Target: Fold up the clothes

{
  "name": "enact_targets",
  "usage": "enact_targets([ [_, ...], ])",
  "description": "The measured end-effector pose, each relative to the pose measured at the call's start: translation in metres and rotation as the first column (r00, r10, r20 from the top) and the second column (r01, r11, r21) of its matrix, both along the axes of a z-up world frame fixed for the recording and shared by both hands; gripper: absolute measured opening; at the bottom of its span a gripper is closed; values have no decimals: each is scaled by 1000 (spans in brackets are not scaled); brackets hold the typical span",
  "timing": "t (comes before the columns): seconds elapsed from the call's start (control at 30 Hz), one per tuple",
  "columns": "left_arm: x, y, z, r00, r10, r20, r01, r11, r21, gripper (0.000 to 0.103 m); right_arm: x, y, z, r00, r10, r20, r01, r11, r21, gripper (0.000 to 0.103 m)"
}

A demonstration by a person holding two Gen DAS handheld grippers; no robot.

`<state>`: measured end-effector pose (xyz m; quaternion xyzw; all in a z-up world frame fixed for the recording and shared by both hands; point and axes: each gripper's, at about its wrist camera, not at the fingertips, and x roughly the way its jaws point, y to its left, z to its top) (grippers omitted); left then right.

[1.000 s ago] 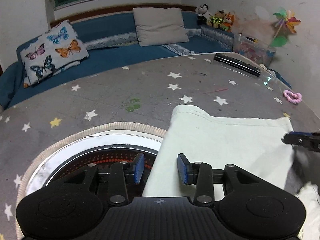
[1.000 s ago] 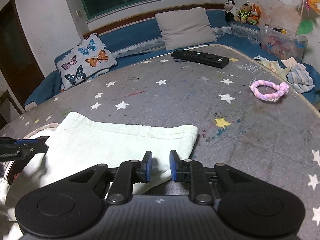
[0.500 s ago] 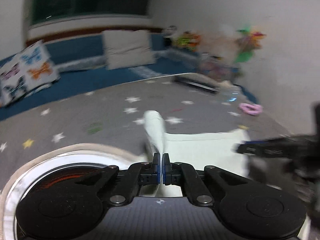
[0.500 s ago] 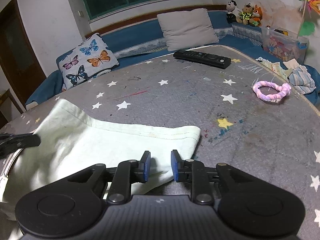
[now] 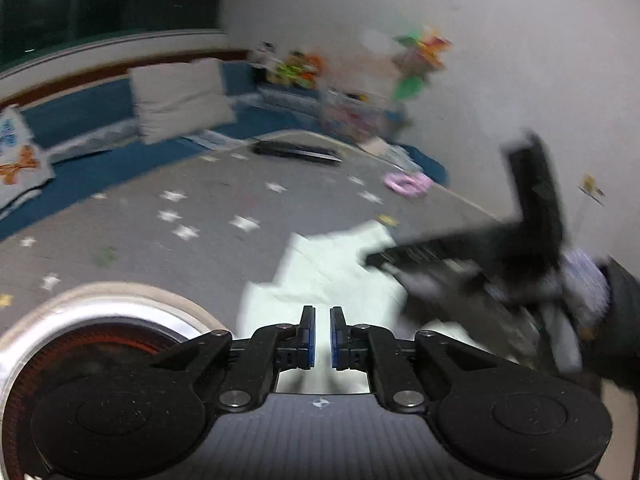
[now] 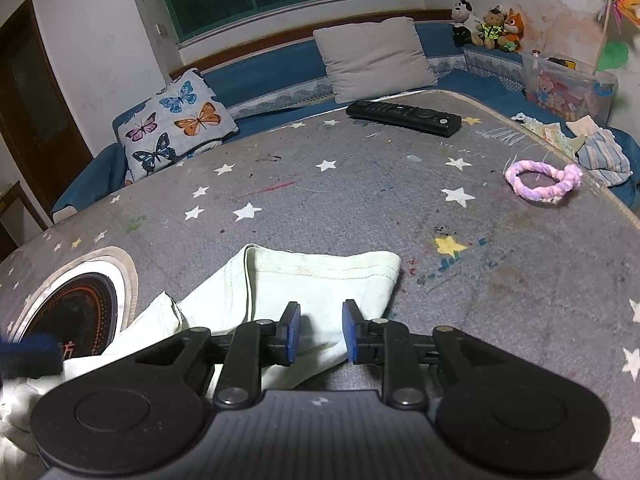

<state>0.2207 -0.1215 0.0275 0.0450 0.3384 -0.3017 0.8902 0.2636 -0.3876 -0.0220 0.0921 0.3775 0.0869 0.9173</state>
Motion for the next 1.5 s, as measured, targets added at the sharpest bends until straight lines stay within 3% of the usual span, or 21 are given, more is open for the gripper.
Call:
enact_targets([
  [0.13, 36, -2, -9, 995, 97, -31, -96, 995, 37, 14, 1, 0, 0, 1000, 1, 0, -1, 1000, 0, 23],
  [0.2, 47, -4, -19, 991, 119, -54, -115, 991, 74, 38, 1, 0, 0, 1000, 1, 0, -1, 1000, 1, 23],
  [0.23, 51, -5, -24, 990, 127, -66, -121, 989, 87, 42, 1, 0, 0, 1000, 1, 0, -1, 1000, 3, 23],
  [0.33, 52, -2, -35, 986, 129, -105, -119, 988, 100, 44, 1, -1, 0, 1000, 3, 1, -3, 1000, 4, 23],
  [0.5, 50, 1, -39, 985, 125, -120, -115, 990, 86, 40, 1, -1, 0, 1000, 4, 3, -4, 1000, 6, 23],
  [0.53, 49, 1, -39, 985, 124, -121, -114, 990, 82, 34, 0, -1, 0, 1000, 4, 3, -4, 1000, 6, 24],
  [0.57, 48, 1, -39, 985, 122, -123, -113, 990, 78, 16, 0, -1, 0, 1000, 3, 3, -3, 1000, 6, 24],
  [0.6, 48, 2, -39, 985, 121, -124, -113, 991, 74, 8, 0, -1, 0, 1000, 3, 3, -3, 1000, 5, 24],
  [0.83, 45, 20, -24, 981, 189, -43, -187, 981, 50, 2, 1, 1, 2, 1000, 0, -2, 0, 1000, -1, 25],
  [0.97, 55, 52, -8, 945, 325, 33, -327, 943, 60, 2, 4, 3, 4, 1000, -3, 3, 3, 1000, -10, 27],
  [1.2, 75, 117, 3, 840, 530, 112, -540, 837, 91, 2, 11, 7, 11, 1000, -8, 16, 9, 1000, -22, 27],
  [1.33, 79, 146, 3, 796, 589, 140, -604, 789, 114, 2, 16, 9, 13, 1000, -8, 18, 9, 999, -36, 27],
  [1.5, 82, 175, -2, 762, 627, 164, -647, 745, 161, 2, 26, 17, 13, 1000, 11, 8, -11, 999, -39, 27],
])
